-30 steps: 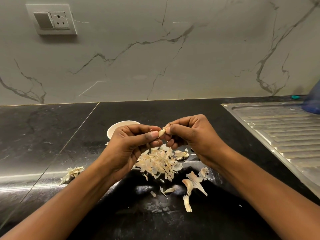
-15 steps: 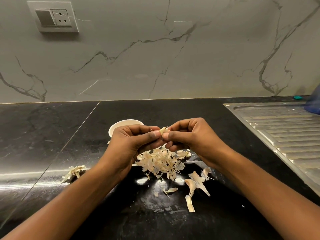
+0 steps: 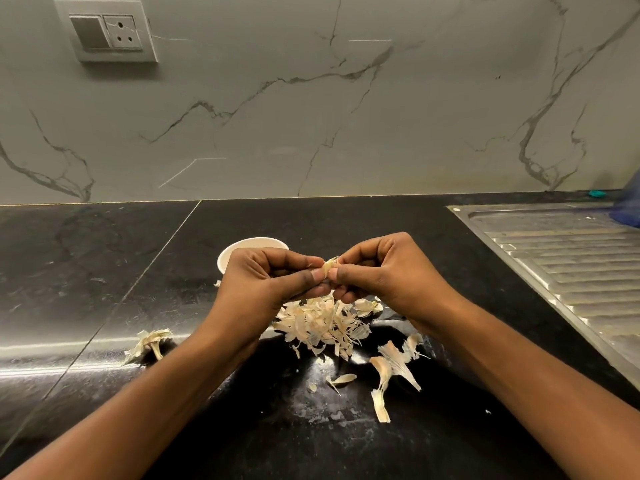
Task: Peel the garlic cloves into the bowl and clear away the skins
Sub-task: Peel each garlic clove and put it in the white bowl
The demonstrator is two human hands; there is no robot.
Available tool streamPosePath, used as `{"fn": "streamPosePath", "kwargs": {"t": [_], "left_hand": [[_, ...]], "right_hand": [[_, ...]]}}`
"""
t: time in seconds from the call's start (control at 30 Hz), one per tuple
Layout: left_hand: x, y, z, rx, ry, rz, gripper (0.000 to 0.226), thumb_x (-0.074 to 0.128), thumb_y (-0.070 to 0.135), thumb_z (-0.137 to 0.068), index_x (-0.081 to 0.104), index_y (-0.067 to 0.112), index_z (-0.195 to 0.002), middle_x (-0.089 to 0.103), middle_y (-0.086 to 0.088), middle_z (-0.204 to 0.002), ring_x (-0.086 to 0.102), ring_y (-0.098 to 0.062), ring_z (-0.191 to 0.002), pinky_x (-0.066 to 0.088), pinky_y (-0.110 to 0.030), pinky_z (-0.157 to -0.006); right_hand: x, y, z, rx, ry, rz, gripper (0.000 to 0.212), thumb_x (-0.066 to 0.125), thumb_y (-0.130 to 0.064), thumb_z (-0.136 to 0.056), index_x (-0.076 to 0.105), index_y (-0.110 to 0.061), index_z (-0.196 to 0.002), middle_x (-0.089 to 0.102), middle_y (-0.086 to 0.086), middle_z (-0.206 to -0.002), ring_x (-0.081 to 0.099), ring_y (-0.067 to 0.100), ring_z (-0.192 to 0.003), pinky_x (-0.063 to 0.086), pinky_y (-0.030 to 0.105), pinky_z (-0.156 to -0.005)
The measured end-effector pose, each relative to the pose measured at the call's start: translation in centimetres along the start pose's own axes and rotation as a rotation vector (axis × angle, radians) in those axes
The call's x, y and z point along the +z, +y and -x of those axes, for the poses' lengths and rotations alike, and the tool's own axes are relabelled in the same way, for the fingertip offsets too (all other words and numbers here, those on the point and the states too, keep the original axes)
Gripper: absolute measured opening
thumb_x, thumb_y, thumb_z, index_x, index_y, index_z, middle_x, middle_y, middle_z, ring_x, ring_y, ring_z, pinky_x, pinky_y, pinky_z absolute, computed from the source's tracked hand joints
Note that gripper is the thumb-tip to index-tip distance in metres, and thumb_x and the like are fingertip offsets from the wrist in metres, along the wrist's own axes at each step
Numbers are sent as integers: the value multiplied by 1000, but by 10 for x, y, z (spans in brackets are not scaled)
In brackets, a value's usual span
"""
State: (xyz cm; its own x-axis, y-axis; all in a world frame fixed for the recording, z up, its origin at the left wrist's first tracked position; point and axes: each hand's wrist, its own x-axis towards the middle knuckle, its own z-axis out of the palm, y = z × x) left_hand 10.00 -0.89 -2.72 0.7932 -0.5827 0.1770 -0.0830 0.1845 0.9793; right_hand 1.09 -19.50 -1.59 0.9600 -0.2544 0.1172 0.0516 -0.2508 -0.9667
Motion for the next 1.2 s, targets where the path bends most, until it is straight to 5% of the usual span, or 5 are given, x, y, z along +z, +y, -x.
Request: {"fn": "streamPosePath", "kwargs": {"t": [0.53, 0.8, 1.2], "left_hand": [[-2, -1, -3, -83, -40, 47, 29, 76, 8, -77, 77, -3, -103, 79, -23, -98, 78, -34, -85, 66, -30, -76], [0, -5, 2, 155, -61, -286, 28, 84, 9, -83, 80, 9, -110, 82, -6, -94, 80, -26, -88, 65, -34, -82], [-5, -4, -6, -90, -84, 97, 31, 74, 12, -82, 75, -5, -107, 77, -25, -93, 77, -28, -81, 64, -27, -72]], "right_hand": [[1, -1, 1, 30, 2, -79, 4, 74, 2, -93, 77, 5, -93, 78, 19, -80, 71, 23, -64, 62, 27, -61], [-4, 1, -2, 106, -34, -146, 7, 72, 1, -94, 76, 7, -94, 77, 21, -85, 70, 22, -66, 60, 25, -60], [-11, 1, -6, 81, -51, -141, 13, 65, -4, -96, 75, 0, -89, 67, 13, -77, 61, 18, -62, 53, 26, -57]]}}
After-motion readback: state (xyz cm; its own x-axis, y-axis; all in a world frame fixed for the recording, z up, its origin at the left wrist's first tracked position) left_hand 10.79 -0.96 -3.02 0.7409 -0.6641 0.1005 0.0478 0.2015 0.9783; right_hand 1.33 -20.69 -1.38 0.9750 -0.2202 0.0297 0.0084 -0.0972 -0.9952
